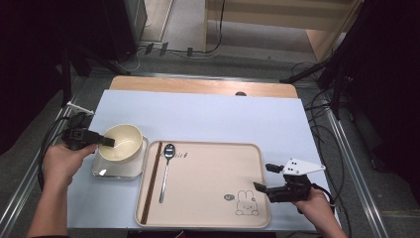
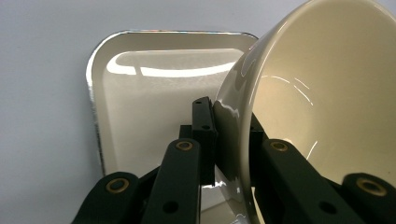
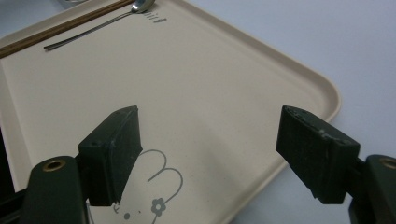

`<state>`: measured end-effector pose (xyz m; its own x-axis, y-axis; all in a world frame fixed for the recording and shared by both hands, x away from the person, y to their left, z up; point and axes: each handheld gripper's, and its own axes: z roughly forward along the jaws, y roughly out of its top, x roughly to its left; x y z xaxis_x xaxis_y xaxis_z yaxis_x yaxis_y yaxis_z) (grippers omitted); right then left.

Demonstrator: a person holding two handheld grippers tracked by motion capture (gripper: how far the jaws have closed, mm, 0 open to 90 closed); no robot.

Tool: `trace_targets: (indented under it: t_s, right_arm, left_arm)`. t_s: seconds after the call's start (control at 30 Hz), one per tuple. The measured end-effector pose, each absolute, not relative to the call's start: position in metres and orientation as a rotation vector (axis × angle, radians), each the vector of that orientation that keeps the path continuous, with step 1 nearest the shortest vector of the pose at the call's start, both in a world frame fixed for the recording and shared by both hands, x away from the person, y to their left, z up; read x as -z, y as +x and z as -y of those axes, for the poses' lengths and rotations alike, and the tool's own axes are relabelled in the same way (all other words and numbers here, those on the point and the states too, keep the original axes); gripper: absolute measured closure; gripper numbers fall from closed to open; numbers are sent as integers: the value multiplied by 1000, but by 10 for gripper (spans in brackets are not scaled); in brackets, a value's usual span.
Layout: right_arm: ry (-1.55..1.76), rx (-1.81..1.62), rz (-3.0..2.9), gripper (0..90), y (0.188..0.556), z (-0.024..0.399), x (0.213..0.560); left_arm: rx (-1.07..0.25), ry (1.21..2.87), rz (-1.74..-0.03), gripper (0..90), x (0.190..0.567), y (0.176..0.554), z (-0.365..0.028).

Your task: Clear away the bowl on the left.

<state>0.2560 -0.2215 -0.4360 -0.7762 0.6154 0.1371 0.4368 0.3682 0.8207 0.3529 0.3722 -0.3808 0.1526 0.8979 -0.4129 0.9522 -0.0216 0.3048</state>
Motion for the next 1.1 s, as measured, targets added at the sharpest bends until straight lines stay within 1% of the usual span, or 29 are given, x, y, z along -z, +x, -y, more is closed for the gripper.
trace_targets:
  t_s: [0.17, 0.5, 0.7, 0.8, 1.1]
  right_arm:
    - [952, -1367, -2432, 221, 256, 222, 436]
    - [927, -1390, -2428, 221, 256, 221, 434]
    - [920, -1406, -2427, 220, 256, 222, 434]
    - [915, -1407, -2428, 220, 256, 222, 435]
    - [917, -1402, -2428, 220, 256, 222, 434]
  left_arm:
    - [138, 1951, -1741, 832, 377, 351, -367]
    - [174, 1991, -1702, 832, 375, 348, -357]
    - [214, 2035, -1639, 831, 374, 348, -347]
    - [209, 2063, -1618, 830, 372, 347, -342]
    - [248, 2102, -1555, 830, 370, 348, -321]
